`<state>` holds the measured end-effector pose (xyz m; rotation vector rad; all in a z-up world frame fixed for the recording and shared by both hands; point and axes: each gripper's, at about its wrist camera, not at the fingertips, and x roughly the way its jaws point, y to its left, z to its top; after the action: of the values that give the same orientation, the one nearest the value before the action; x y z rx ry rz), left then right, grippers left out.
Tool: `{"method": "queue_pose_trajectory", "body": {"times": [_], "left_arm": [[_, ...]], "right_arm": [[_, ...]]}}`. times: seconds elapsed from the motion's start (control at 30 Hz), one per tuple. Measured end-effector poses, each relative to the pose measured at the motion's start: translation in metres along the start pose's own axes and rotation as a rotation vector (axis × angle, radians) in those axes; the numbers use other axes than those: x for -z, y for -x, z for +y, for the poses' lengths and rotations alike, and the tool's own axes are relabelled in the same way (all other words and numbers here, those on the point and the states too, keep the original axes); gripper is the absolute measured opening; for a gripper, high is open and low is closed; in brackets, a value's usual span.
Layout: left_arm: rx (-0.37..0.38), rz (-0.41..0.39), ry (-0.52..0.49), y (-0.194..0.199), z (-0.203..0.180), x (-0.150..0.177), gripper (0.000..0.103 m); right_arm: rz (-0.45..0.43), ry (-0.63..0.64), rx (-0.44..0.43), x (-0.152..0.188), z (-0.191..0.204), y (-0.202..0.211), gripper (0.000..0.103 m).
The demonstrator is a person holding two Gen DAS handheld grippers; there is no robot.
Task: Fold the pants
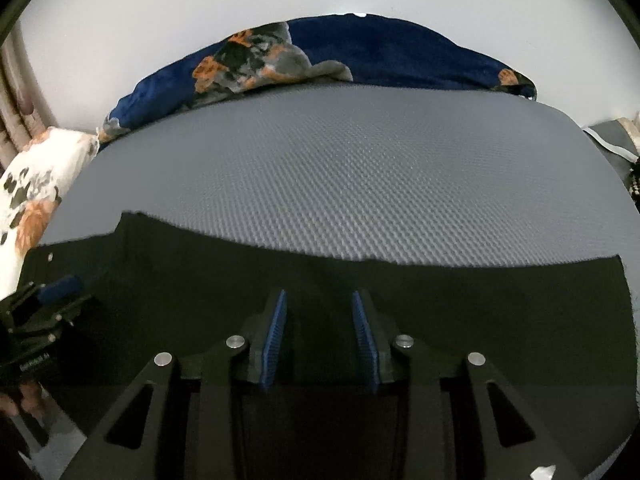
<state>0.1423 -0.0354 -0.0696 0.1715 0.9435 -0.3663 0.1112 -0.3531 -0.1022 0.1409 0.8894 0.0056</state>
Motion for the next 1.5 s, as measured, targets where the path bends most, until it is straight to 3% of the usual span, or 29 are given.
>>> {"method": "queue_pose_trajectory", "body": {"times": [0.3,0.37,0.43,0.63,0.8,0.93,1.1,1.23,1.3,1.5], "left_arm": [[-0.045,0.025,0.047,-0.003,0.017,0.018,0.063],[-0.045,0.024,0.045,-0.003,0.018,0.019,0.063],[-0.039,0.02,0.046,-0.004,0.02,0.021,0.063],[-0.052,0.018,0.024,-0.005,0.016,0.023,0.067],[-0.068,0.023,-0.005,-0.007,0.01,0.022,0.071],[-0.049,0.028,0.0,-0.002,0.003,0.019,0.071],[-0.008,0.031,-0.028,0.002,-0.019,0.015,0.071],[0.043,0.032,-0.066,0.006,-0.048,-0.002,0.071],[0.063,0.03,-0.096,0.005,-0.063,-0.011,0.071],[0.083,0.052,-0.156,-0.011,-0.096,-0.027,0.071]], "right_arm": [[0.053,-0.015,0.076,0.025,-0.029,0.007,0.035],[0.053,-0.03,0.082,0.029,-0.045,0.011,0.036],[0.061,-0.026,0.154,0.034,-0.064,0.015,0.036],[0.058,-0.092,0.259,0.043,-0.124,0.034,0.038],[0.067,-0.145,0.282,0.044,-0.156,0.042,0.038],[0.077,-0.178,0.219,0.037,-0.171,0.049,0.04],[0.062,-0.324,0.002,0.026,-0.217,0.072,0.041],[0.094,-0.385,-0.049,0.029,-0.256,0.083,0.043],[0.097,-0.414,-0.028,0.033,-0.277,0.089,0.043],[0.161,-0.538,-0.103,0.052,-0.325,0.085,0.043]]}}
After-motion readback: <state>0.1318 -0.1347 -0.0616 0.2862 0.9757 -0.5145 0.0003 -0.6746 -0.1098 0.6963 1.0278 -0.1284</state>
